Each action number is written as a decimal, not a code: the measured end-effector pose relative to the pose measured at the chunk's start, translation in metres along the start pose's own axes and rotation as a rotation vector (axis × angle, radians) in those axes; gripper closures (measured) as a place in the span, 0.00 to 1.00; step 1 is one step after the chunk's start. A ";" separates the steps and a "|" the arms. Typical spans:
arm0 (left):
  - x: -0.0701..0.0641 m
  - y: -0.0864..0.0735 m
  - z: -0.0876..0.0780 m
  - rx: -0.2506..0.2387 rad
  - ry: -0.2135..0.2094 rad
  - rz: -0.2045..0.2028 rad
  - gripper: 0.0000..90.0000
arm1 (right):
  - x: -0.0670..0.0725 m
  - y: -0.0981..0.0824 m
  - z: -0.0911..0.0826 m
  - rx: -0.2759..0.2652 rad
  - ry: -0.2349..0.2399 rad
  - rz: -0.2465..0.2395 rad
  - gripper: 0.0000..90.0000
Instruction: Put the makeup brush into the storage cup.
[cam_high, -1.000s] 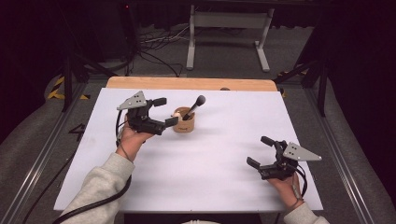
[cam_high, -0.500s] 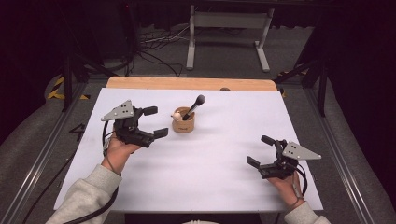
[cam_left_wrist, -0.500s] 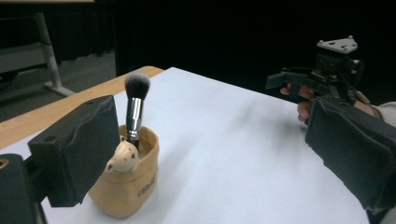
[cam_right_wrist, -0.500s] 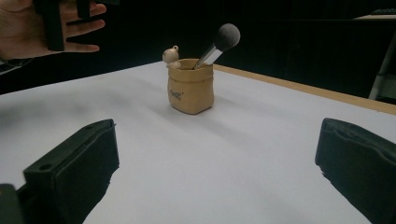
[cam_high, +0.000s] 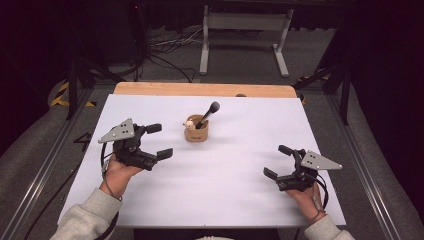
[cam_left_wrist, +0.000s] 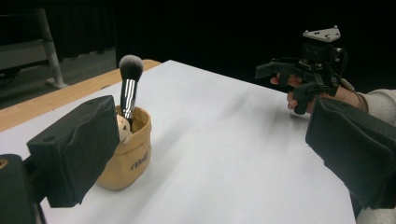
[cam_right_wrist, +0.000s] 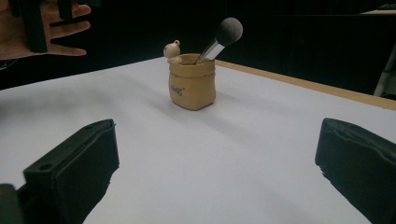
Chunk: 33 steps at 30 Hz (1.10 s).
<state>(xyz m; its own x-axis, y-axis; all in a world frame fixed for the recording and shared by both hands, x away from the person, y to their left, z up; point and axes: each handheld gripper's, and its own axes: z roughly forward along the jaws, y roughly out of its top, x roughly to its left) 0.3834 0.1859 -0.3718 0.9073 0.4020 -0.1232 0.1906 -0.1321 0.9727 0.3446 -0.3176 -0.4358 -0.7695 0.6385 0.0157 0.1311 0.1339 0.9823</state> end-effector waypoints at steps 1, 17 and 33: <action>0.000 -0.001 -0.001 -0.001 0.002 0.000 0.04 | 0.000 0.000 0.000 0.001 0.000 -0.003 0.00; -0.011 -0.035 -0.014 -0.019 0.019 -0.041 0.04 | -0.002 -0.001 0.001 0.012 0.001 -0.015 0.00; -0.012 -0.068 -0.017 -0.033 0.061 -0.049 0.05 | 0.000 -0.004 0.003 0.023 0.013 -0.023 0.00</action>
<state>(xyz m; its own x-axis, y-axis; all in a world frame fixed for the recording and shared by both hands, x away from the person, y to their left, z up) 0.3529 0.2054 -0.4329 0.8726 0.4615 -0.1599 0.2211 -0.0813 0.9719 0.3462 -0.3159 -0.4405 -0.7807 0.6249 -0.0044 0.1273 0.1660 0.9779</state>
